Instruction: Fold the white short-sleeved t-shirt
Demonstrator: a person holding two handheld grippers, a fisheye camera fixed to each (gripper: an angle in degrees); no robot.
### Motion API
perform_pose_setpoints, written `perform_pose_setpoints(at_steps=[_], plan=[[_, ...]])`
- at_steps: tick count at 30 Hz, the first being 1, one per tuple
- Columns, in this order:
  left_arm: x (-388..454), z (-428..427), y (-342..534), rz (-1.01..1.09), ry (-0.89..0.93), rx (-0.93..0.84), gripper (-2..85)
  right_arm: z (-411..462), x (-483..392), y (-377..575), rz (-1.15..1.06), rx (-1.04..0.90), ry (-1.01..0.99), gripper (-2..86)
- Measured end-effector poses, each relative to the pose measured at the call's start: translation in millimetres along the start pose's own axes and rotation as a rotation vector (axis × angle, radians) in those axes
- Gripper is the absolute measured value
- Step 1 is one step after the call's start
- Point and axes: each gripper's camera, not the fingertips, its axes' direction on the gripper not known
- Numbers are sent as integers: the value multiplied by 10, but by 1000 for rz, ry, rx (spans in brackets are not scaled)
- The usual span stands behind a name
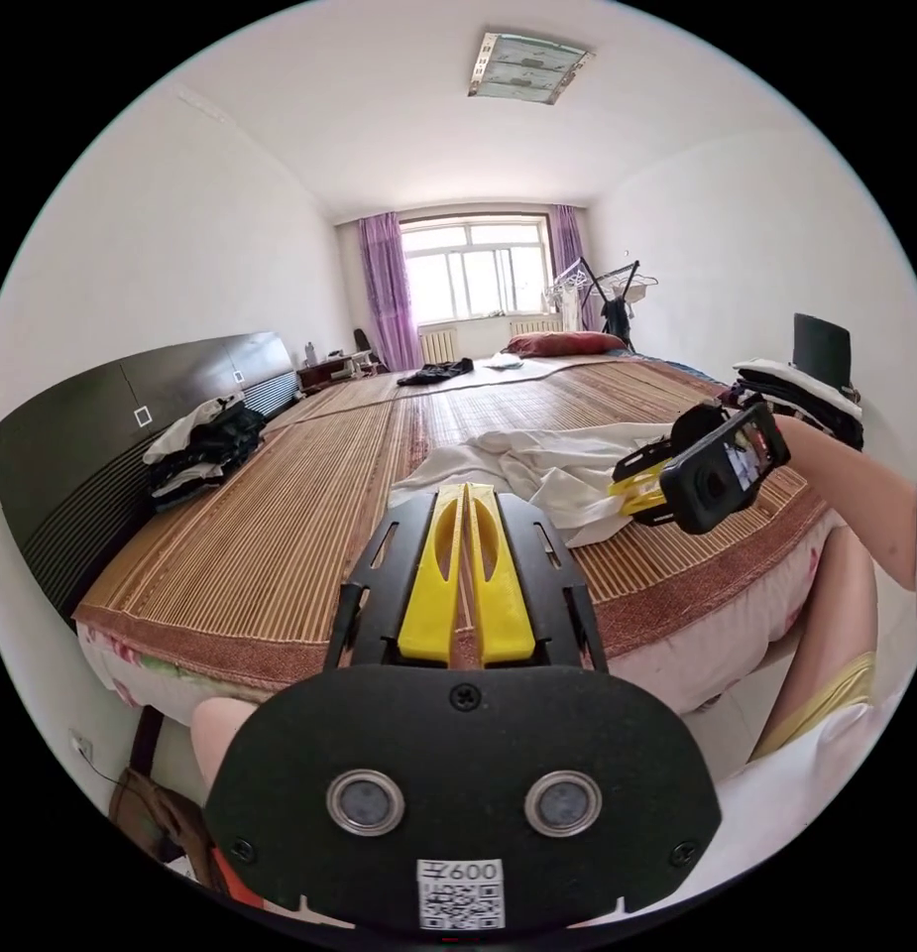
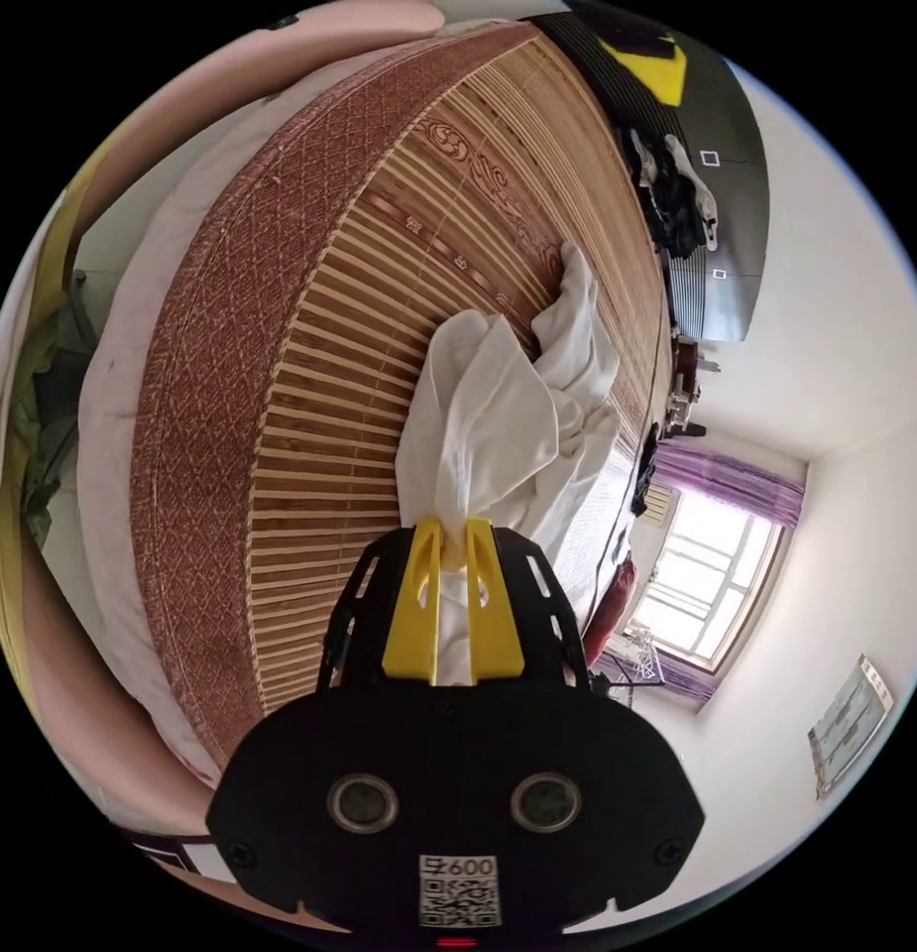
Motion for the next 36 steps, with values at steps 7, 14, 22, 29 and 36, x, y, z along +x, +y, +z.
perform_pose_setpoints(at_steps=[7,14,22,29,36], plan=[[173,11,-75,63,68,39,4,14,-232,117,63,-8,64,-4],[329,-57,-124,126,88,99,7,42,-276,210,130,13,64,-4],[329,-105,-137,192,210,151,28,17,-374,439,174,53,80,-4],[222,85,-225,77,215,23,77,-68,-311,858,299,120,64,-3],[208,99,-318,121,229,41,65,-88,-241,1224,411,165,50,-2]])
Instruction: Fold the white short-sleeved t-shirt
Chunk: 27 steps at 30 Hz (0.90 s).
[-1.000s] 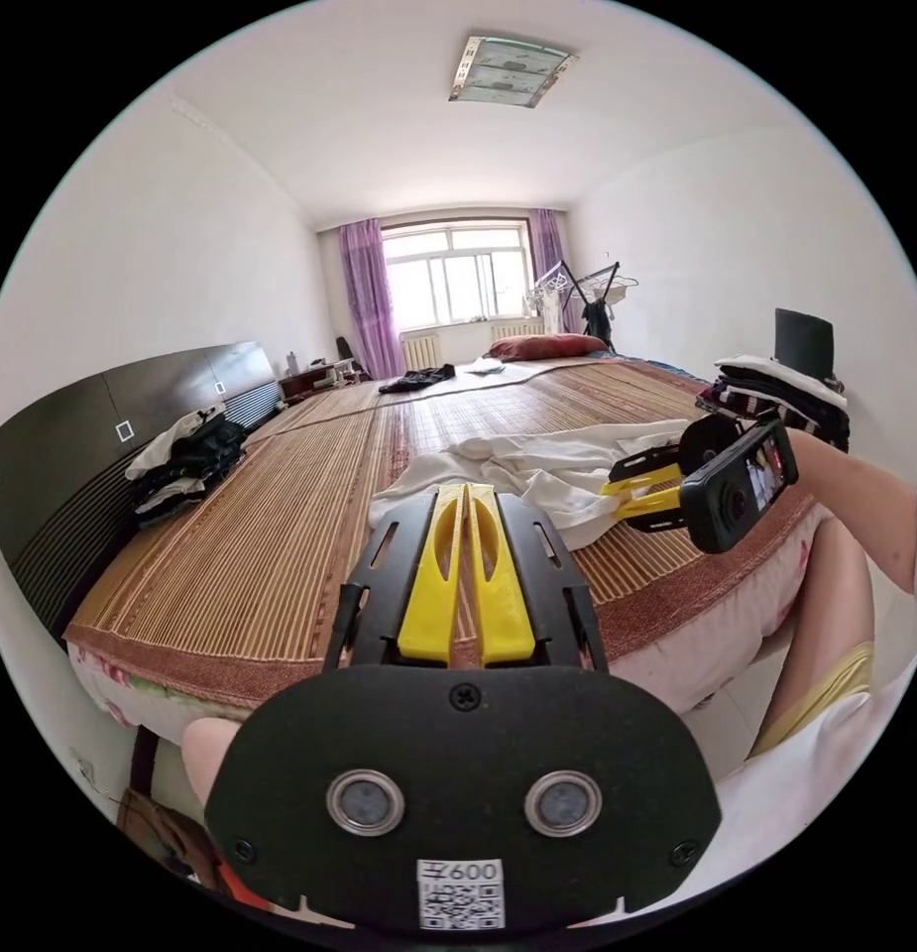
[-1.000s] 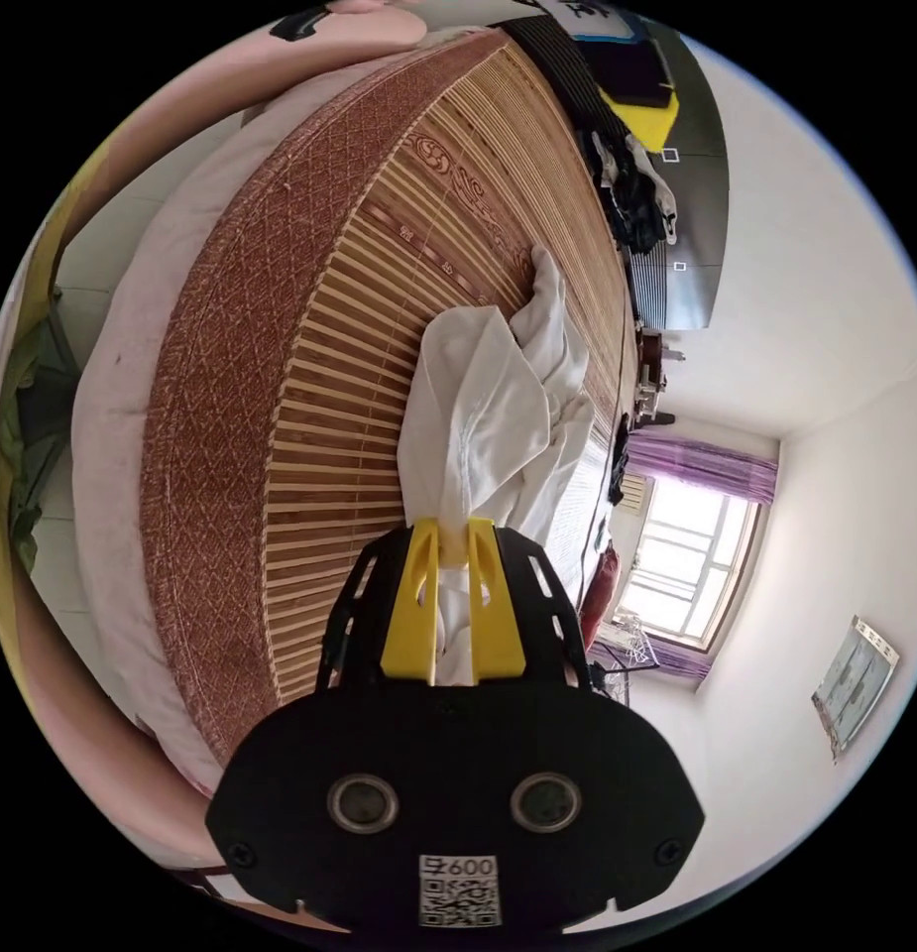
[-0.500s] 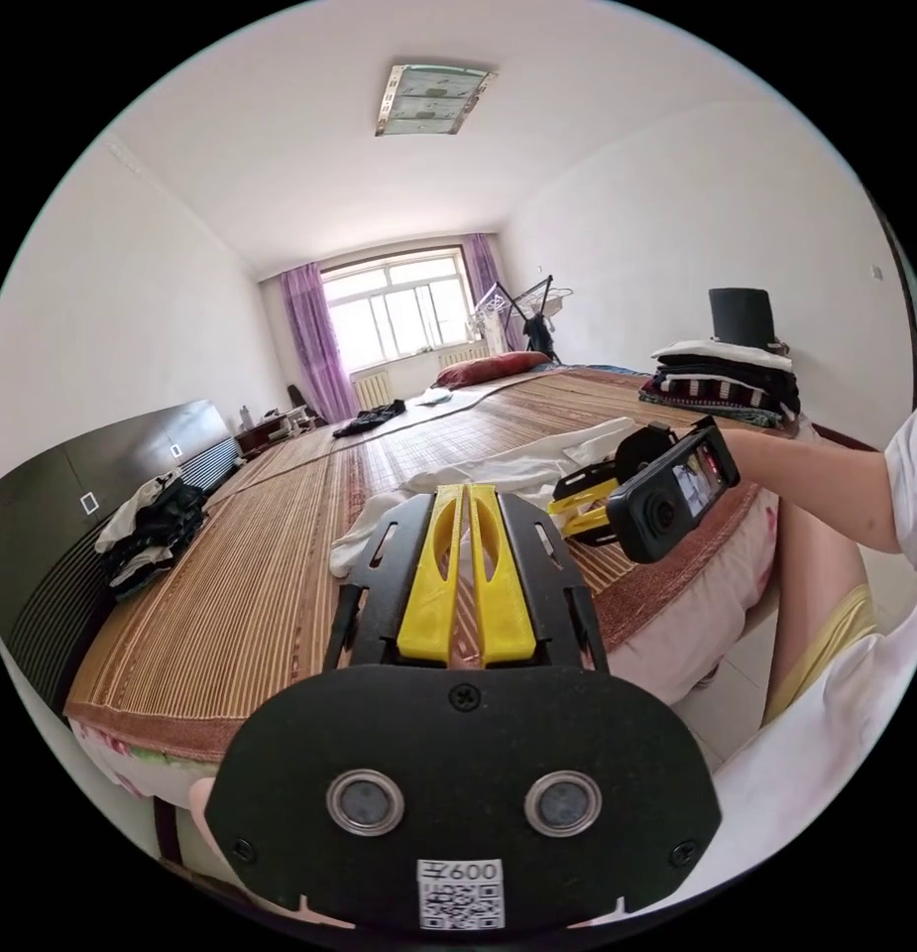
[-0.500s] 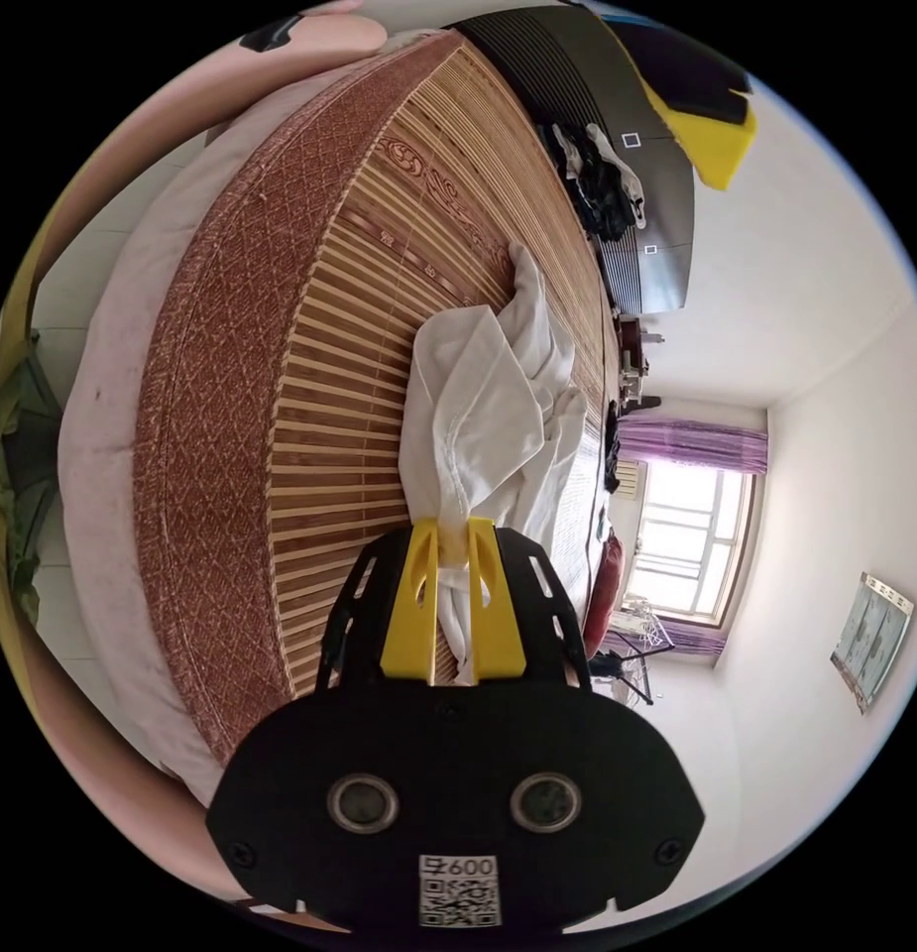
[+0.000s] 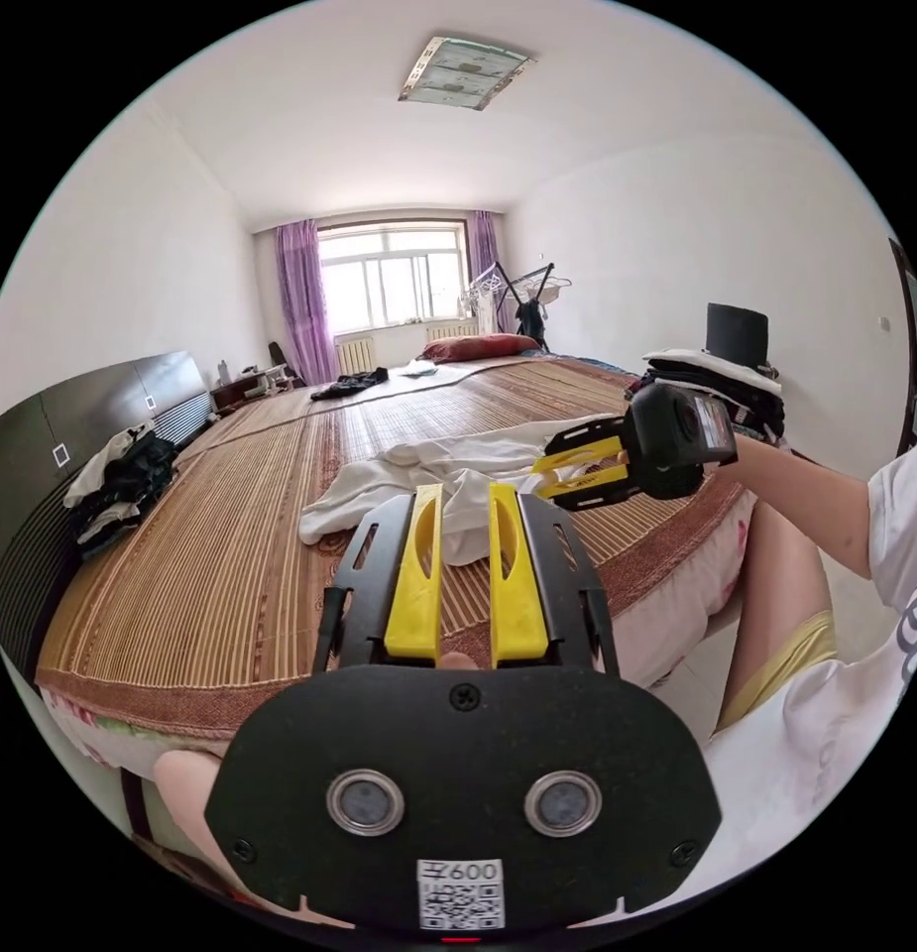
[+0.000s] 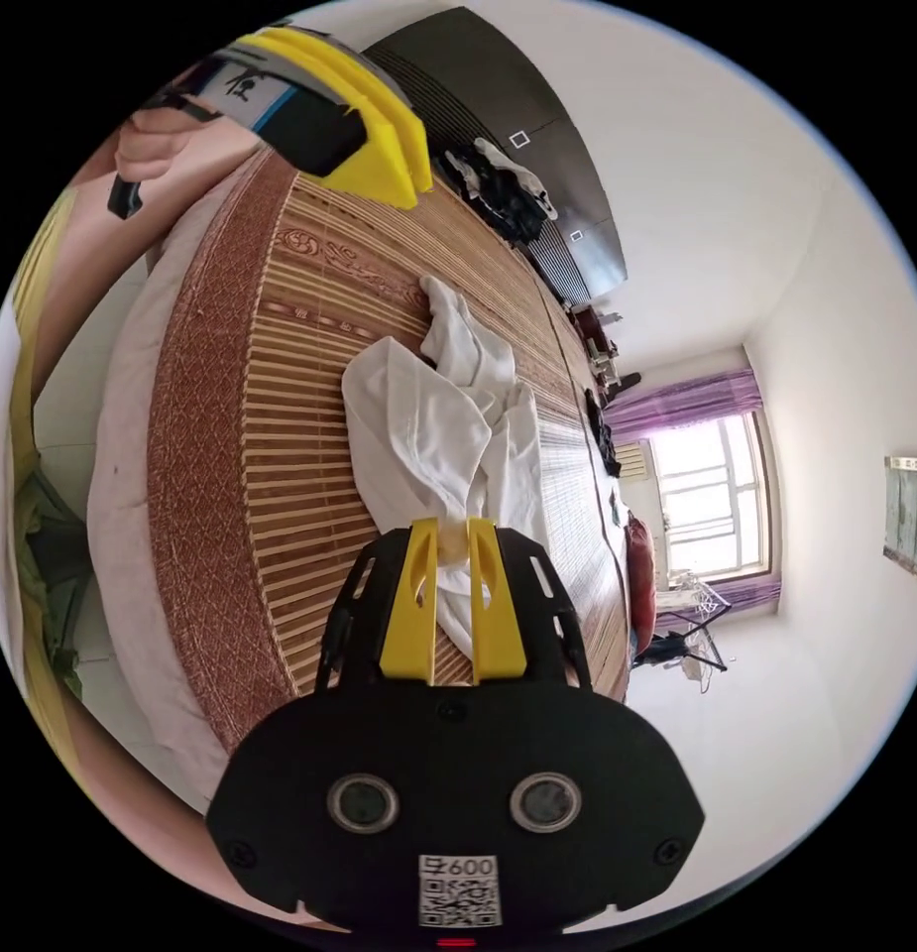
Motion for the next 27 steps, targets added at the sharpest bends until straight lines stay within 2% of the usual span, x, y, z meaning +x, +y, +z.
perform_pose_setpoints(at_steps=[5,16,25,27], plan=[[-9,65,-53,26,-8,-3,52,-88,14,185,92,51,6,-1],[-274,359,-175,-78,28,-77,41,-153,56,624,232,68,63,-3],[-427,837,-266,-144,98,-152,134,-391,341,1020,436,194,25,-7],[-434,1175,-332,-165,144,-237,147,-431,415,1086,496,217,12,-7]])
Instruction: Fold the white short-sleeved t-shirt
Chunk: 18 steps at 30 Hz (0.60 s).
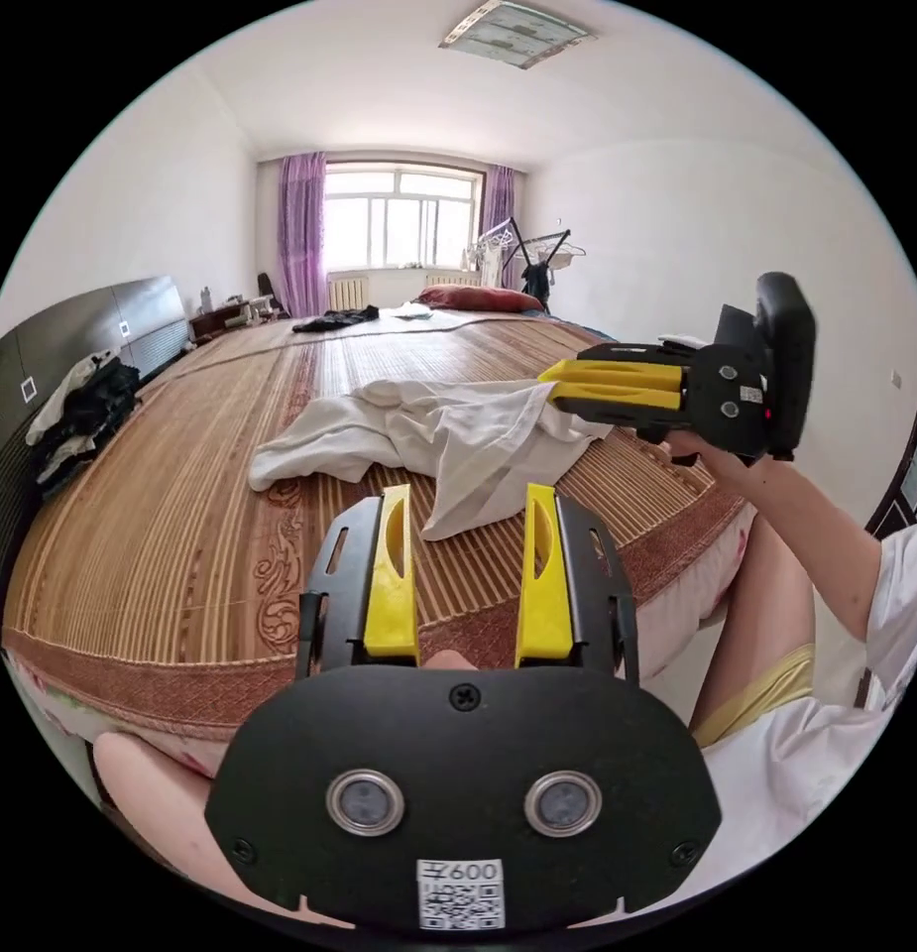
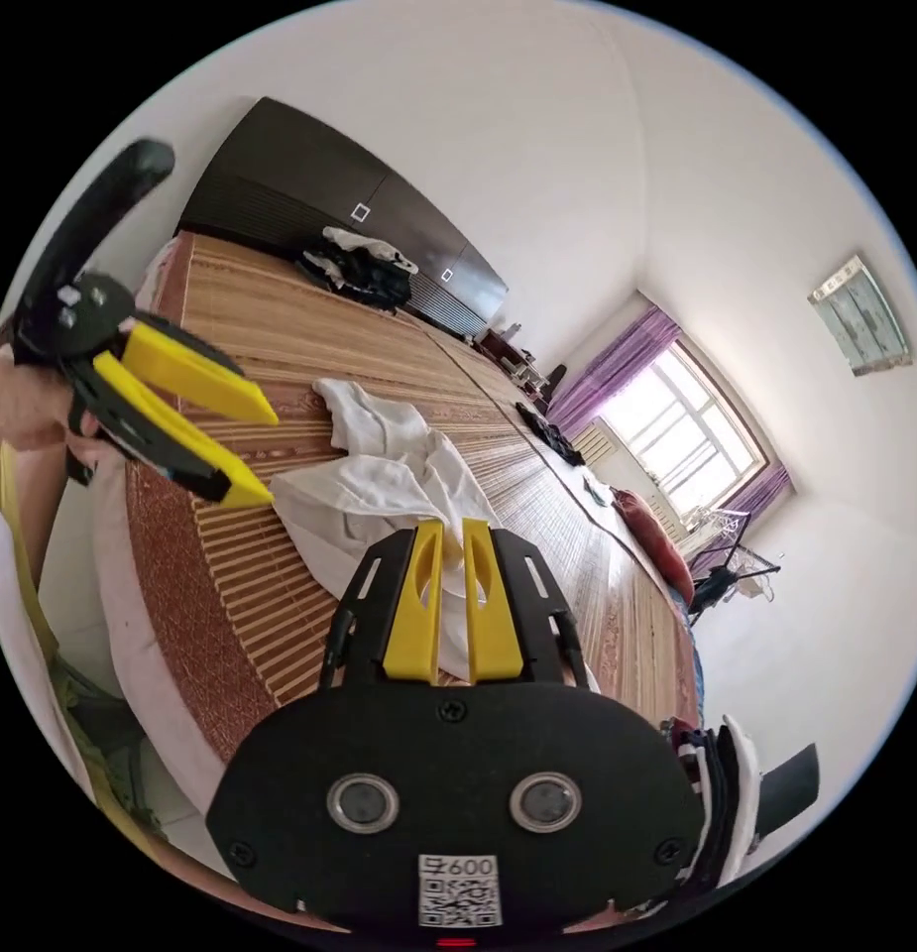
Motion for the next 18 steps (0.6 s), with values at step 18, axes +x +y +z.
perform_pose_setpoints(at_steps=[18], plan=[[-55,169,-346,-188,40,-46,118,-1046,679,-993,101,293,-28,-9]])
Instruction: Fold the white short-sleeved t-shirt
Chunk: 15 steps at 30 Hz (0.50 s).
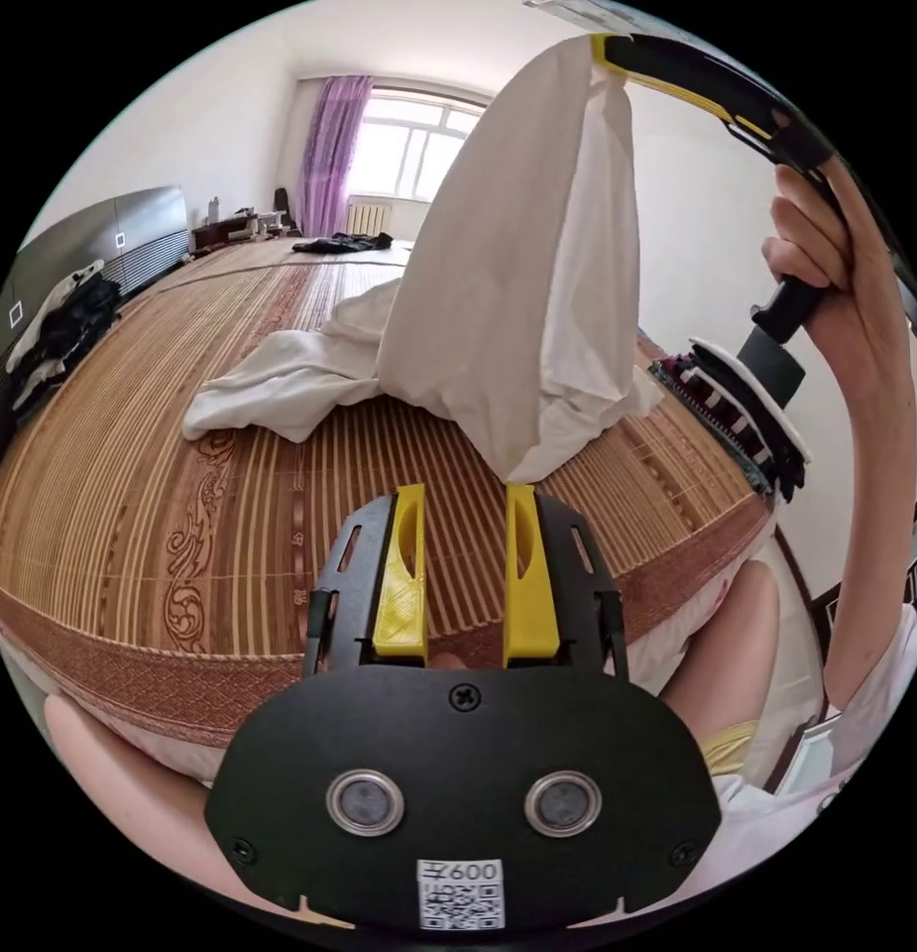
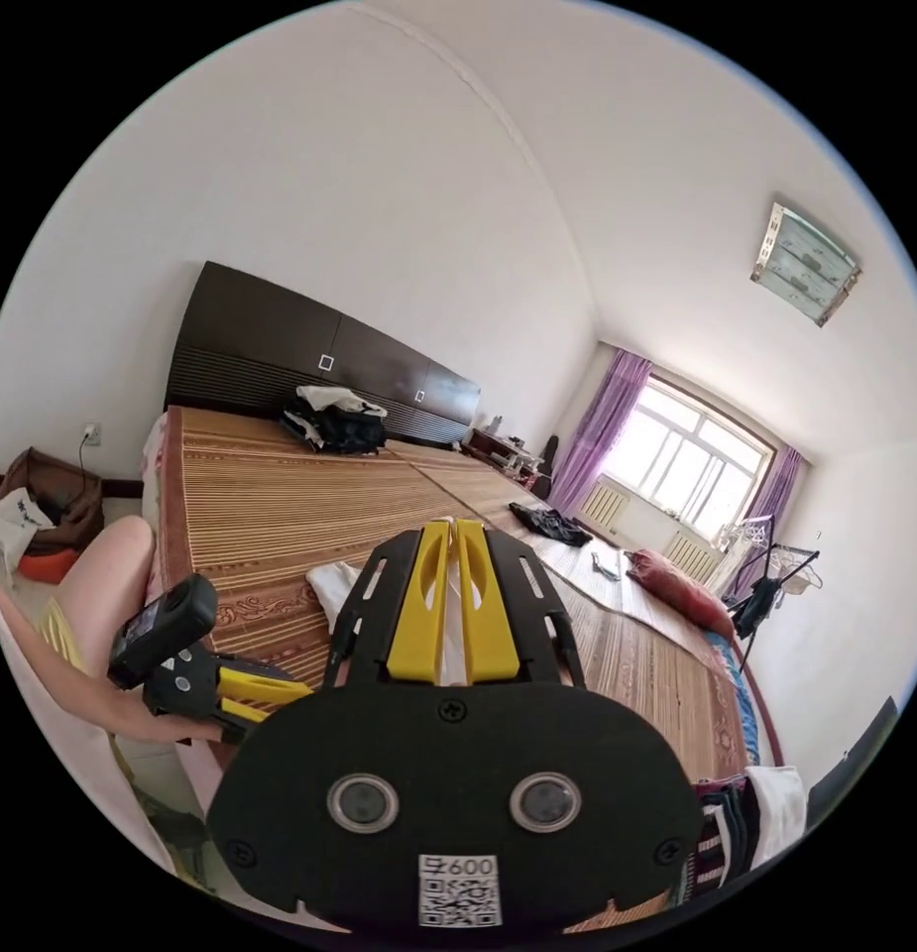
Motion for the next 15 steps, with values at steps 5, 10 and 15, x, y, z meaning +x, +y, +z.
perform_pose_setpoints(at_steps=[5,10,15], plan=[[18,-272,-80,-39,53,44,136,-23,-195,-303,-64,16,-11,-9],[189,-469,-201,-53,73,78,181,29,-430,-547,-121,15,-39,-9],[228,-413,-266,-38,-102,99,156,-21,-536,-726,-144,30,16,-9]])
